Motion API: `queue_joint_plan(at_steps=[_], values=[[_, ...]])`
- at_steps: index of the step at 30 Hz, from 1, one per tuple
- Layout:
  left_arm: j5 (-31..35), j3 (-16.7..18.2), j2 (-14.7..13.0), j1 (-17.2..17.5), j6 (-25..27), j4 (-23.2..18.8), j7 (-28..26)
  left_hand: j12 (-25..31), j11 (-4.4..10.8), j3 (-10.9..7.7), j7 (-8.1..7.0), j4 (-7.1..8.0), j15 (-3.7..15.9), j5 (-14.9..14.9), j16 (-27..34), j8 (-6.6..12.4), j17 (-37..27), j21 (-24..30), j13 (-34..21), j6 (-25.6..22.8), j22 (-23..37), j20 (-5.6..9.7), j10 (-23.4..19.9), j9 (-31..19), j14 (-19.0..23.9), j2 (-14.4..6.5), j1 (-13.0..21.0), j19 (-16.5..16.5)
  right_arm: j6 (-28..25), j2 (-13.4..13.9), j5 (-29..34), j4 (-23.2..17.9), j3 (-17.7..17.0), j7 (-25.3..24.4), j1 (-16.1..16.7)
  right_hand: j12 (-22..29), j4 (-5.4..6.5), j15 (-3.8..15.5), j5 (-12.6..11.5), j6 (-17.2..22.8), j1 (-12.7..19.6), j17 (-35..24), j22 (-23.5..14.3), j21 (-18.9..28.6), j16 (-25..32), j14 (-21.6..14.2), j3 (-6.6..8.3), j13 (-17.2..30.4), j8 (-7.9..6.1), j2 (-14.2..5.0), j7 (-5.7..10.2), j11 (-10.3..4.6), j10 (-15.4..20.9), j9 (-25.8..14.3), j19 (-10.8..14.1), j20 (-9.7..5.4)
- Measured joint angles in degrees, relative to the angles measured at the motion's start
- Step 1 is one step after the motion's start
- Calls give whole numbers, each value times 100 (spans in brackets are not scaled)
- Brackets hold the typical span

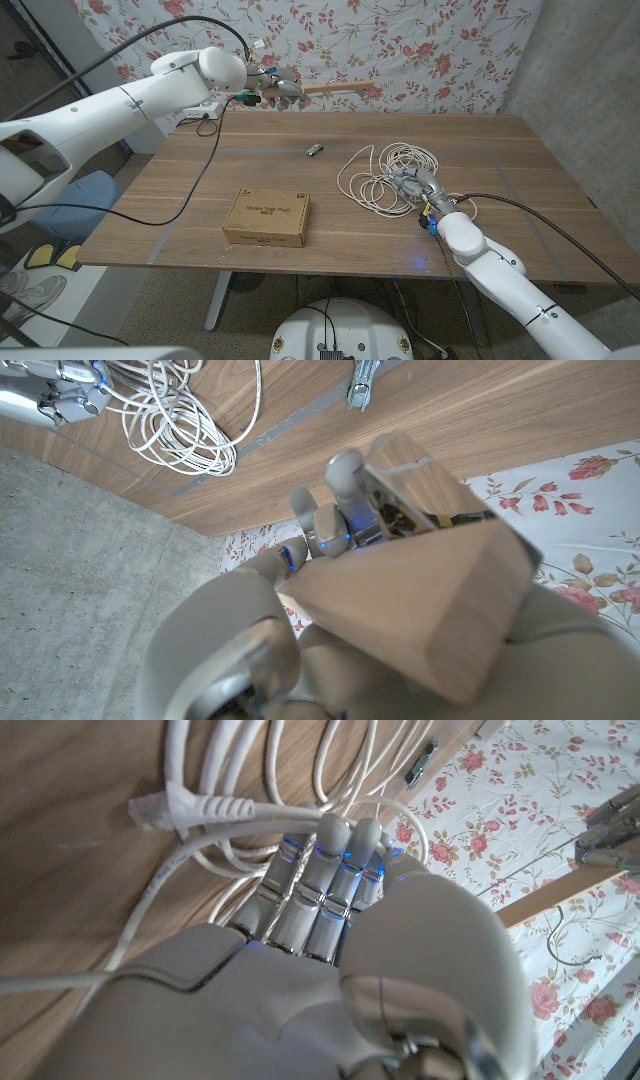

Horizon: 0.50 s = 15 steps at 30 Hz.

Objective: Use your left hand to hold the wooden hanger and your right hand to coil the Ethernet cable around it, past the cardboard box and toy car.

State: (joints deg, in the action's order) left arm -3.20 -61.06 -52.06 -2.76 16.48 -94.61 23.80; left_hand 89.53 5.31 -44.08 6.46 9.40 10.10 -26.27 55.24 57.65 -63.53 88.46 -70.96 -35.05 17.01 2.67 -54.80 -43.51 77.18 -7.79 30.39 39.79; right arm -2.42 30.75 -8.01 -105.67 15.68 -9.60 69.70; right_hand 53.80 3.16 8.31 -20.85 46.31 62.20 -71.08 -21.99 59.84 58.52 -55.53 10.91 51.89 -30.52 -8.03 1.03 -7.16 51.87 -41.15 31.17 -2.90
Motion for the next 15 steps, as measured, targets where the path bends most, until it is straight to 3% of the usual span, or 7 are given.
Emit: queue_joint_plan(at_steps=[1, 8, 15], values=[[0, 0, 1, 0, 0, 1, 0, 0, 0, 0, 0, 0, 0, 0, 0, 0, 1, 0, 0, 0, 0, 0, 0, 0, 0, 0, 0, 0, 152, 0, -211, 215, -44, 105, -40, -16, 0, 0, 0, -9, 0, 0, 15, 29, 30, 0, 0, 3, 0, 0, 8, 0, 0, -20, -41, 3], [30, 15, 37, 14, 24, 12, 41, 0, -1, -23, -4, -23, 0, 0, 0, 0, 15, 0, 2, 3, 0, 0, 0, 19, 0, -1, -46, 0, 1014, 45, -1485, 479, -72, 619, -101, -34, 24, -31, 1, -20, 0, 0, 46, 78, 120, 31, 24, 8, 0, 0, -1, 1, -1, -96, -73, 18], [59, 30, 60, 31, 48, 12, 78, 0, -2, -23, -12, -23, 0, 0, 0, 21, 41, 0, 3, 10, 1, 0, -1, 27, 0, -16, -61, 0, 1564, 204, -2188, 795, -58, 866, -227, -63, 64, -42, 4, -25, 1, -1, 74, 120, 221, 81, 32, 26, 0, 1, 3, 2, -1, -96, -125, 9]])
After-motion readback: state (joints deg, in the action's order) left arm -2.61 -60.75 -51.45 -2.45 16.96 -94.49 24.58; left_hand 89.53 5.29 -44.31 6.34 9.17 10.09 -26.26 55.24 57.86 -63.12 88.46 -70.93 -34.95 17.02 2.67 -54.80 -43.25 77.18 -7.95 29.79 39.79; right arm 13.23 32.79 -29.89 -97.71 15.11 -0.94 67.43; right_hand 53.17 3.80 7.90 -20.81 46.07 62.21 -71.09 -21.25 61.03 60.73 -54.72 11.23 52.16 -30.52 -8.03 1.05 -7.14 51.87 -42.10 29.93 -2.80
